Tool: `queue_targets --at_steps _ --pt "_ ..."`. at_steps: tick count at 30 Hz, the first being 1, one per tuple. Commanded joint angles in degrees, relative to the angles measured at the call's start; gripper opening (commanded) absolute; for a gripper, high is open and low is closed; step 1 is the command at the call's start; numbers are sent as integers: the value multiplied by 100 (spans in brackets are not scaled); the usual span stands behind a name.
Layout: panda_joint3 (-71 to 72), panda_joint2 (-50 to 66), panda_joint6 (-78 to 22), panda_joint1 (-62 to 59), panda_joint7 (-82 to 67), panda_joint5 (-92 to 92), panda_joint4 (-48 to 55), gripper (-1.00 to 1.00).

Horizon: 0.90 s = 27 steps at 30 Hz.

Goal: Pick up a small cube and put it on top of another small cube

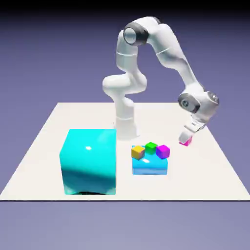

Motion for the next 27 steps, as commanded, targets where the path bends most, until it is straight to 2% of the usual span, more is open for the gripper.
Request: queue_targets --at_steps 1,8,15,20,21,27 --pt "-209 -146 -83 -21 -119 14 -31 -100" --pt "-1663 -1166 -660 -148 -1034 254 -245 -100" --pt "-2733 -1827 -960 -831 -965 -90 -430 -100" --pt "-2771 -1199 231 -876 -859 -233 -996 -100" --pt "-2771 -1199 231 -876 -859 -233 -996 100" --pt "-2733 -1827 -960 -831 -965 -90 -430 100"
